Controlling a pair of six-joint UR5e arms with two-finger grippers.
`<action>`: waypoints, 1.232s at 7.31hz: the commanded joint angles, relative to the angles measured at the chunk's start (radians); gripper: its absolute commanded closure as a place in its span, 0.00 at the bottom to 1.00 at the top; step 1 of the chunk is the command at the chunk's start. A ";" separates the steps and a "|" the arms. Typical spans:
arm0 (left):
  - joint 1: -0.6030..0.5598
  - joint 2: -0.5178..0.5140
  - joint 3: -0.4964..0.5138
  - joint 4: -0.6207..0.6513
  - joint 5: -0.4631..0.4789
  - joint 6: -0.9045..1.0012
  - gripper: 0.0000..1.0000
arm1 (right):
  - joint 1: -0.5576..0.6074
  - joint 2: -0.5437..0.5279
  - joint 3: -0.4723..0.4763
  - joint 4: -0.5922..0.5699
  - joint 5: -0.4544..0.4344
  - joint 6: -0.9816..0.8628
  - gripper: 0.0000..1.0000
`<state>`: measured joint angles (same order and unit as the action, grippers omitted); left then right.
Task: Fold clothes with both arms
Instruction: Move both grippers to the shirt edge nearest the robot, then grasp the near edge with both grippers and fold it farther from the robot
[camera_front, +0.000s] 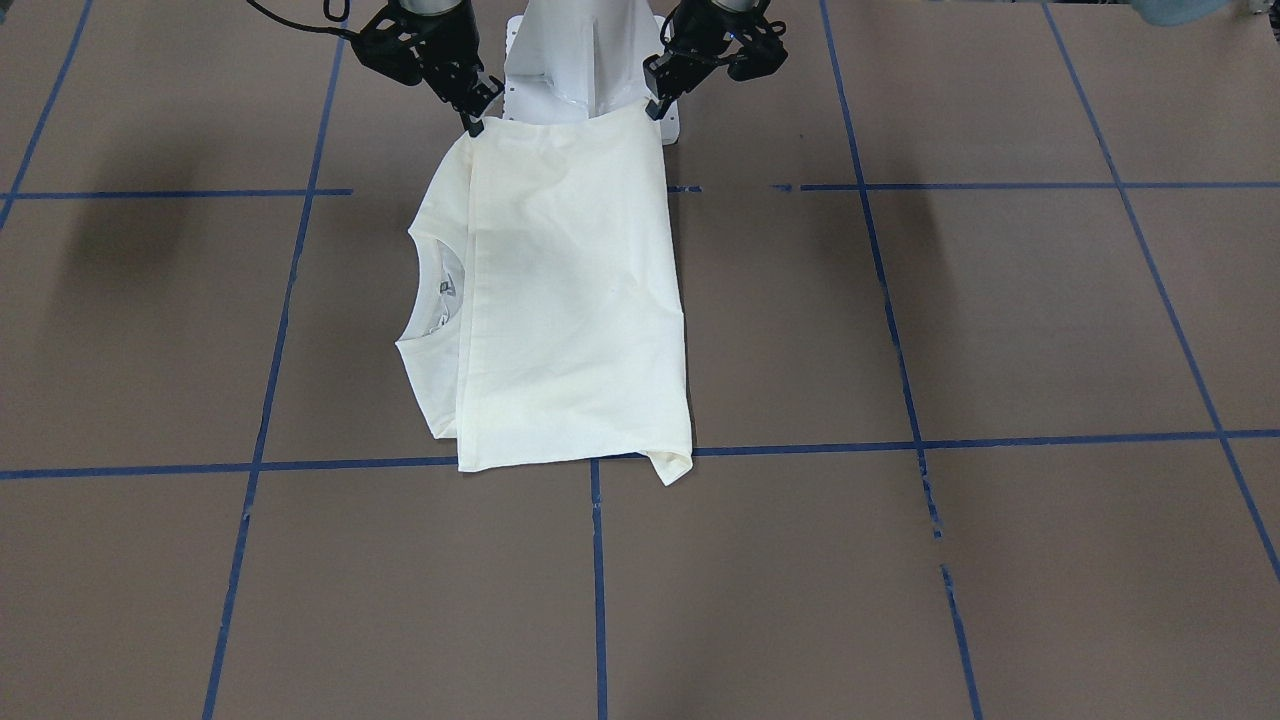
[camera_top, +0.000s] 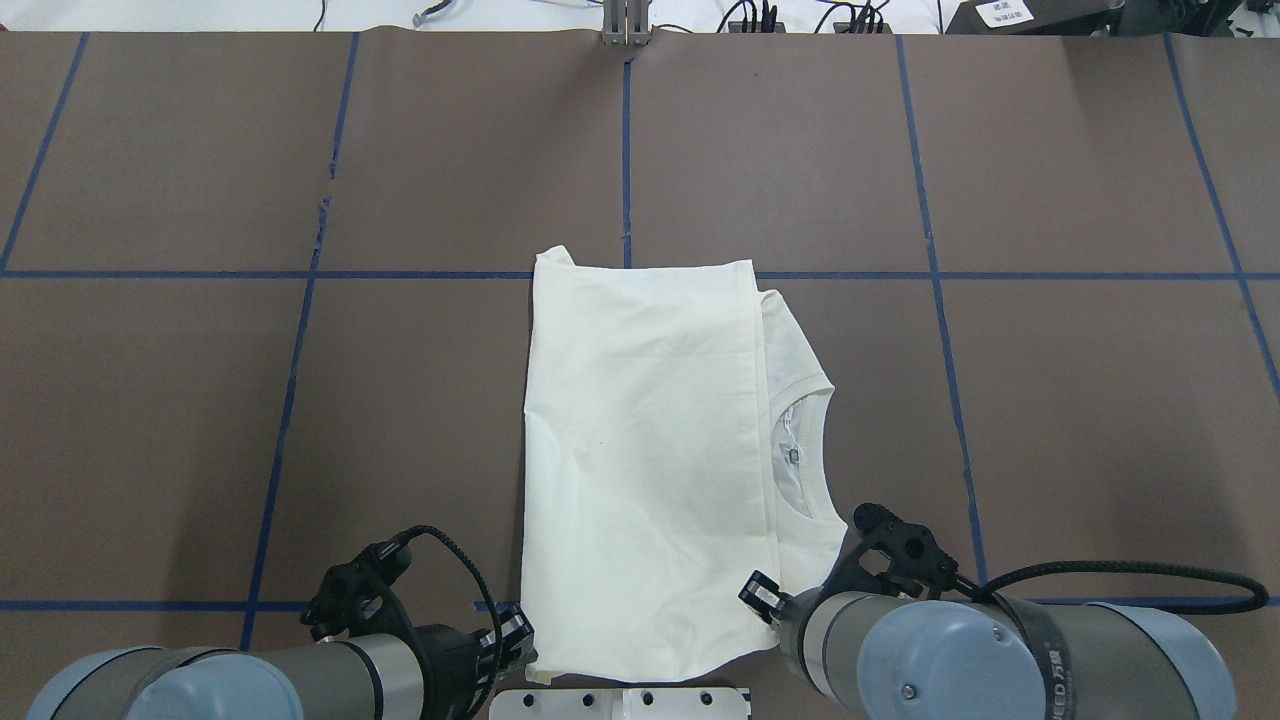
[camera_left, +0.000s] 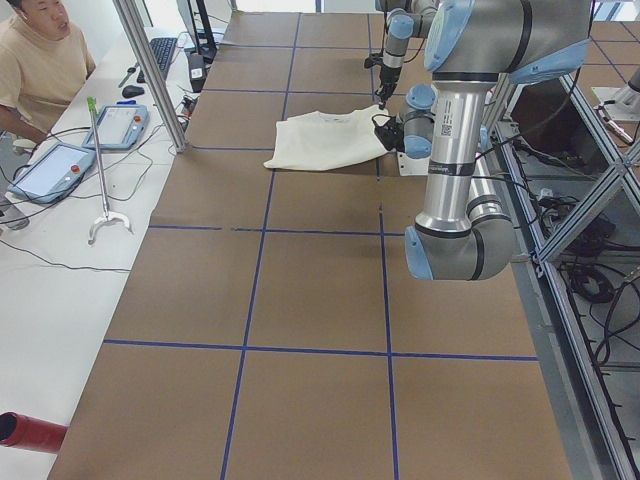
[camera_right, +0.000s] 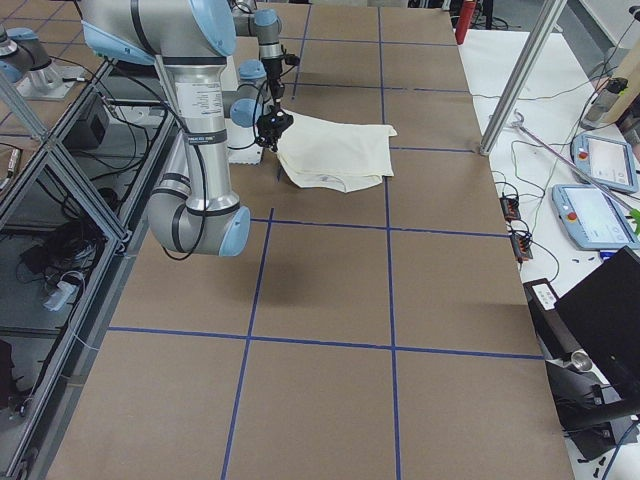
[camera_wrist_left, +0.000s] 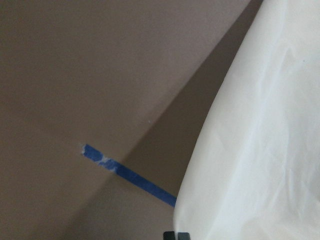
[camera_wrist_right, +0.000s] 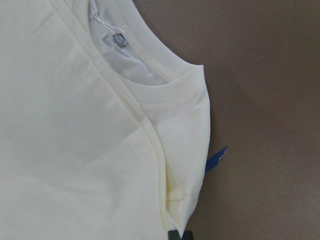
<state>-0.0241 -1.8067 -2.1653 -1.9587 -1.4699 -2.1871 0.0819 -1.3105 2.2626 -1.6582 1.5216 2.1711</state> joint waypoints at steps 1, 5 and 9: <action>-0.079 0.003 -0.050 0.006 0.006 0.013 1.00 | 0.082 -0.003 0.035 0.000 0.000 -0.002 1.00; -0.304 -0.198 0.094 0.153 -0.003 0.214 1.00 | 0.407 0.166 -0.191 0.014 0.188 -0.229 1.00; -0.425 -0.302 0.368 0.043 -0.003 0.362 1.00 | 0.524 0.336 -0.522 0.067 0.233 -0.312 1.00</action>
<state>-0.4114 -2.0916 -1.8748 -1.8549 -1.4714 -1.8494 0.5702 -1.0452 1.8698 -1.6304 1.7371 1.8724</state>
